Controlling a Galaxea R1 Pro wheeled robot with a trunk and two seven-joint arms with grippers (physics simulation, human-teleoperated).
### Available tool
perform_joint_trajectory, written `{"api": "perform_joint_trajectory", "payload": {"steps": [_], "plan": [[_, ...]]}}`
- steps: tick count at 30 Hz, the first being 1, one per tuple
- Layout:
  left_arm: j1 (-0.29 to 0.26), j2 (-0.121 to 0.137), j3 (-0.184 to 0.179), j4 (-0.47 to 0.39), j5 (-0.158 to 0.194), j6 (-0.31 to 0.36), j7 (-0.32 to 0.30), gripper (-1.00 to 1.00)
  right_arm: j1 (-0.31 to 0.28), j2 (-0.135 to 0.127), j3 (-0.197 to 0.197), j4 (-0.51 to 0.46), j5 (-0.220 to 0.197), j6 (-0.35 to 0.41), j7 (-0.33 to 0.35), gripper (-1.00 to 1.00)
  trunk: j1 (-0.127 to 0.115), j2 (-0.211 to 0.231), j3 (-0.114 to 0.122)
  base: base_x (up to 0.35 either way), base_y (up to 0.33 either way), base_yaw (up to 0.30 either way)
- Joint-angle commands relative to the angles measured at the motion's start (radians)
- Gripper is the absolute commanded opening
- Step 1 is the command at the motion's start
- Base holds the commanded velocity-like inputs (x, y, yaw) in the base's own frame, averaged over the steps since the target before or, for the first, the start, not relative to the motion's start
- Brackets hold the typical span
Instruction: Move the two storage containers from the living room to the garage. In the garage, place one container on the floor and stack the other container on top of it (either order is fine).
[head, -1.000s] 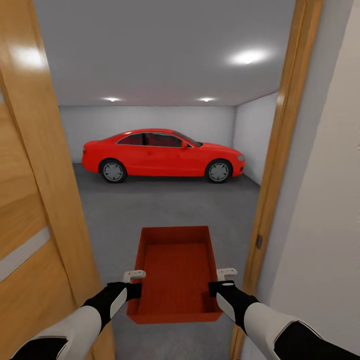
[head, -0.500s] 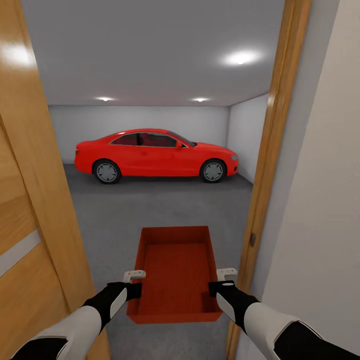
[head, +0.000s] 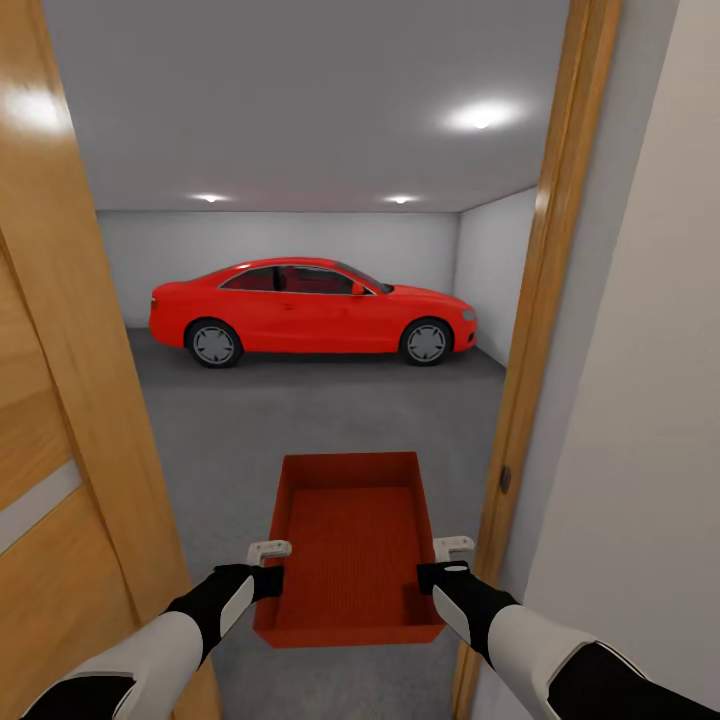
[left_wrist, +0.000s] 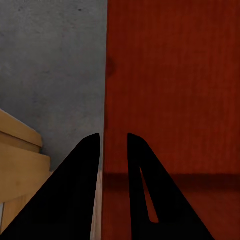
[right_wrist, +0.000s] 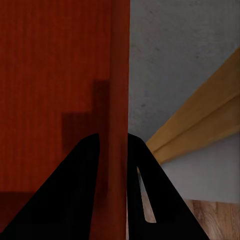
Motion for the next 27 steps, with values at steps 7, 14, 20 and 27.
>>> {"api": "perform_joint_trajectory", "payload": {"steps": [7,14,20,27], "plan": [[0.0,-0.001,-0.008,-0.004,-0.018,-0.019,0.008,-1.0,0.0,0.001,0.04,0.0,-0.035,0.006,0.004,-1.0,0.0,-0.001,0.0,0.0,0.0,0.0],[0.0,-0.001,-0.008,-0.004,-0.018,-0.019,0.008,-1.0,0.0,0.001,0.04,-0.001,-0.035,0.006,0.004,-1.0,0.0,-0.001,0.0,0.0,0.0,0.0],[0.0,-0.001,-0.008,-0.004,-0.018,-0.019,0.009,-1.0,0.0,0.001,0.04,0.0,-0.035,0.006,0.004,-1.0,0.0,-0.001,0.0,0.039,0.083,0.0],[0.0,-0.001,-0.008,-0.004,-0.018,-0.019,0.009,-1.0,0.0,0.001,0.04,0.0,-0.035,0.006,0.004,-1.0,0.0,-0.001,0.0,0.011,0.024,0.0]]}}
